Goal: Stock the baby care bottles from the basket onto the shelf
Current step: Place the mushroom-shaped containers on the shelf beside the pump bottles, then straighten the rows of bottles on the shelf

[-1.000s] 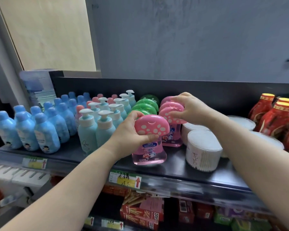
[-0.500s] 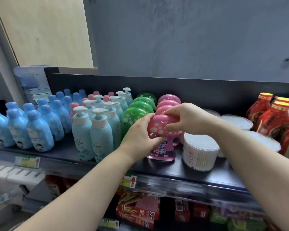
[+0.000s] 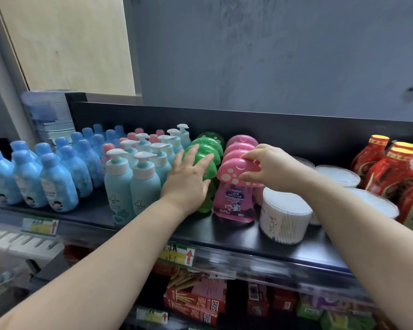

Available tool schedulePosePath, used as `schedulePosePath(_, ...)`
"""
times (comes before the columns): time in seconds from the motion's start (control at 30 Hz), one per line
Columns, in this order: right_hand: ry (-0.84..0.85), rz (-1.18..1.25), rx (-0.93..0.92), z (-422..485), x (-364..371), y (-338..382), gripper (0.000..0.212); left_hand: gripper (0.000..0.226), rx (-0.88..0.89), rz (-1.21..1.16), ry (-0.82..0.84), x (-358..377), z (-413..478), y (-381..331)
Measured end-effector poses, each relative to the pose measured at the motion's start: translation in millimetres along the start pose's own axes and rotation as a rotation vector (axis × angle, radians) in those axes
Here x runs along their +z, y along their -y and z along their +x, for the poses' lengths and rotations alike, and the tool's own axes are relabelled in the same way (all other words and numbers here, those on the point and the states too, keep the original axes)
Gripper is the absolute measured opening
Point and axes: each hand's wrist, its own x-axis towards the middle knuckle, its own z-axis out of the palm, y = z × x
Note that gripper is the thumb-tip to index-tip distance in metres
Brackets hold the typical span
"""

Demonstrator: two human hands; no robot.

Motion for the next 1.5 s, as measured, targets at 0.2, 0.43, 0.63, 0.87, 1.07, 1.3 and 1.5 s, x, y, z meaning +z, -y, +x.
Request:
schedulePosePath(0.2,0.006,0.0,-0.004,-2.0,1.3,0.4,0.054,0.059,0.009,-0.032,-0.053,2.6,1.8,1.6)
schedulePosePath(0.43,-0.15,0.078,-0.117,1.7,1.4,28.2,0.049,0.055,0.085,-0.164,-0.169,-20.0,-24.3,0.3)
schedulePosePath(0.63,-0.207,0.159,-0.261,4.2,4.9,85.5,0.031,0.028,0.204,-0.302,-0.377,-51.3,-67.6,27.2)
schedulePosePath(0.87,-0.202,0.26,-0.287,21.1,20.1,149.3,0.019,0.022,0.119,-0.35,-0.465,-70.2,-96.0,102.7)
schedulePosePath(1.07,-0.253,0.295,-0.177,53.2,19.2,189.6,0.017,0.028,0.006,-0.388,-0.395,-79.5,-91.5,165.5)
schedulePosePath(1.3,-0.27,0.234,0.01,116.3,16.3,210.1,0.02,0.05,0.001,-0.328,-0.134,-90.4,-40.6,217.0)
schedulePosePath(1.5,-0.157,0.111,0.151,153.2,20.5,203.4,0.021,0.056,0.069,-0.217,0.078,-86.2,-8.1,230.6)
